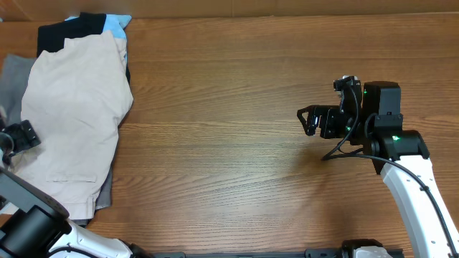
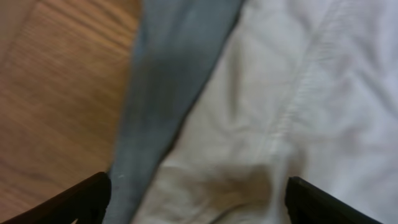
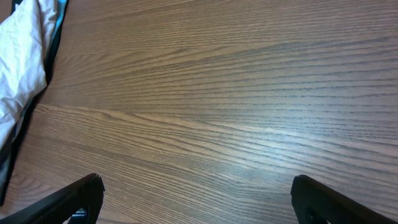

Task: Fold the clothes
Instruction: 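Reach the left gripper to the beige shorts on the pile and grasp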

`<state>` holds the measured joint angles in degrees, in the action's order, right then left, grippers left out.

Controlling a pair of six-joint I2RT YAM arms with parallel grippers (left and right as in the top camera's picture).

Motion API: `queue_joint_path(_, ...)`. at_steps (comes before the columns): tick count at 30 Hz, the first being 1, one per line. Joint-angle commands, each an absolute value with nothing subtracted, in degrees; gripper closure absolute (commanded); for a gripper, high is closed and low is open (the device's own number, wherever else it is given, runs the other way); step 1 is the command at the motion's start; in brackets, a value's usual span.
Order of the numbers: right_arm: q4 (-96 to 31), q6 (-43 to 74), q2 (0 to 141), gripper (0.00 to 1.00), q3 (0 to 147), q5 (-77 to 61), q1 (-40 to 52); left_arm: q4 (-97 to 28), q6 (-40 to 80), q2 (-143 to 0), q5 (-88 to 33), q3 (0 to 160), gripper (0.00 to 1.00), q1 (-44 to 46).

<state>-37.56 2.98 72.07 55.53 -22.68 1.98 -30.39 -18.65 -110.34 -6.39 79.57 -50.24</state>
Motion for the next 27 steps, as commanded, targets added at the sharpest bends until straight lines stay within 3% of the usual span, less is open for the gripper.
queue_joint_path(1, -37.39, 2.96, 72.10, 0.00, 56.58, -23.03, 2.20, -30.44, -20.58, -113.21, -8.71, 80.73, 0.16, -52.34)
queue_joint_path(6, -37.39, 2.96, 72.10, 0.00, 56.58, -23.05, 2.20, -31.22, -20.49, -114.96, -11.97, 80.73, 0.41, -52.31)
queue_joint_path(14, -37.36, 2.96, 72.10, 0.00, 56.58, -23.05, 2.20, -32.82, -16.34, -114.96, -14.57, 80.73, 0.62, -51.11)
queue_joint_path(17, -37.39, 2.96, 72.10, 0.00, 56.58, -23.03, 2.20, -33.19, -12.95, -114.96, -14.68, 80.73, 0.92, -50.92)
queue_joint_path(18, -37.36, 2.96, 72.10, 0.00, 56.58, -23.03, 2.20, -33.21, -11.49, -114.91, -14.81, 80.73, 0.96, -50.87)
queue_joint_path(27, -36.05, 2.98, 72.10, 0.02, 56.60, -23.05, 2.20, -38.35, 0.58, -109.14, -16.62, 85.71, 0.96, -46.04)
